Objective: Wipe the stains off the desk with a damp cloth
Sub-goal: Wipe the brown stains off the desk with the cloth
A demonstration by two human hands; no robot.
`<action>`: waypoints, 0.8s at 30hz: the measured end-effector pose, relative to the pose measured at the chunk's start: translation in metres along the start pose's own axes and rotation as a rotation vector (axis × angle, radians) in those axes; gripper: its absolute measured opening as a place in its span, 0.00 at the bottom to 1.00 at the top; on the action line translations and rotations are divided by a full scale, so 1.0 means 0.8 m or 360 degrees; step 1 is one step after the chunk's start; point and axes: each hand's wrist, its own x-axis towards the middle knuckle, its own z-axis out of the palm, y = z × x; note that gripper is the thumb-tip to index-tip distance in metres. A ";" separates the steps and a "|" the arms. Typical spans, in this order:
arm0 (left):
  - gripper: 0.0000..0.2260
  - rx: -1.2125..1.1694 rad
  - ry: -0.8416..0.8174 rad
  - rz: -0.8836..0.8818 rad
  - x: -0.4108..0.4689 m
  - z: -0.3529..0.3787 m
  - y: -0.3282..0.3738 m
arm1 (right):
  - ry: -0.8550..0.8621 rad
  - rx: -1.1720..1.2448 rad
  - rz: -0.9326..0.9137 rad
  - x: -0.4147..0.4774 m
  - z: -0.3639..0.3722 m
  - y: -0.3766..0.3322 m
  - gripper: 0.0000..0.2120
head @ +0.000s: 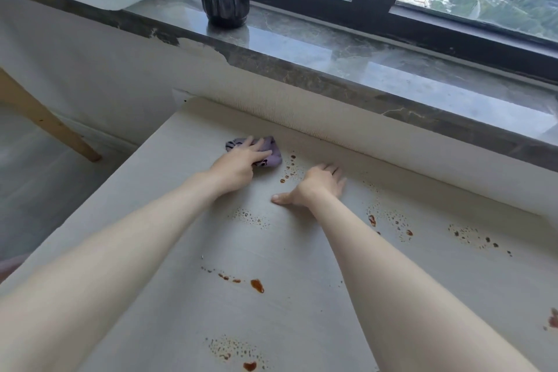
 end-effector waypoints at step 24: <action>0.31 0.0007 -0.0108 0.0080 -0.061 -0.014 -0.032 | -0.0070 -0.0243 0.0036 0.003 -0.004 -0.006 0.68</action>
